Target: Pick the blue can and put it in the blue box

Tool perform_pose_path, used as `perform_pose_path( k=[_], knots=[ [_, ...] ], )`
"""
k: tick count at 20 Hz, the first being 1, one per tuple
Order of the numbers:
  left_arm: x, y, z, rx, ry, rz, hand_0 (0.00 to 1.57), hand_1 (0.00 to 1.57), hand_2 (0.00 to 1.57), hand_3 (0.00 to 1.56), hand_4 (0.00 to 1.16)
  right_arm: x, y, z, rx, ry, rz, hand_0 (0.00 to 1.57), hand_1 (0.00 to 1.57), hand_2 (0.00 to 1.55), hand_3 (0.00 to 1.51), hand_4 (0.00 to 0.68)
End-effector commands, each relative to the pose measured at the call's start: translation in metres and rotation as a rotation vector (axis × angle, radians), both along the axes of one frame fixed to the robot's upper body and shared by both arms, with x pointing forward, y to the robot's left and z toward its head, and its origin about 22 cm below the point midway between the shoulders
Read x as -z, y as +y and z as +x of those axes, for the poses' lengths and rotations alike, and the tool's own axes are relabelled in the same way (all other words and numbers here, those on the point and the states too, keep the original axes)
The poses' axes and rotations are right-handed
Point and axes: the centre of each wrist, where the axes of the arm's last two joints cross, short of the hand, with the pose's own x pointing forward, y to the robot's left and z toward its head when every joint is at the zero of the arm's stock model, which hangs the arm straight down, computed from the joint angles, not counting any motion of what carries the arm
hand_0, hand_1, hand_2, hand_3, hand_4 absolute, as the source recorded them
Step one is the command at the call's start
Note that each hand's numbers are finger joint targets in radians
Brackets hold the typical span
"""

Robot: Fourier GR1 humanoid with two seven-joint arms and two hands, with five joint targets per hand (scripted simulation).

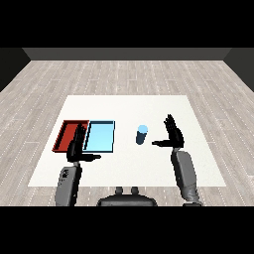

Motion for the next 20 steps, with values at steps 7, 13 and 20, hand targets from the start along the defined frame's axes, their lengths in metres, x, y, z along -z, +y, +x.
perform_pose_path(
  k=[7,13,20],
  knots=[
    [0.014,0.015,0.000,0.013,-0.130,-0.052,0.00,0.00,0.00,0.00,0.00,0.016,-0.010,0.032,-0.055,-0.080,0.064,0.00,0.00,0.00,0.00,0.000],
    [0.015,0.023,0.000,0.011,-0.128,-0.040,0.00,0.00,0.00,0.00,0.00,-0.001,0.001,0.025,-0.062,-0.075,0.053,0.00,0.00,0.00,0.00,0.000],
    [-0.002,0.017,-0.005,0.018,-0.131,-0.062,0.00,0.00,0.00,0.00,0.00,0.010,0.024,0.030,-0.055,-0.032,0.119,0.00,0.00,0.00,0.00,0.000]
  ],
)
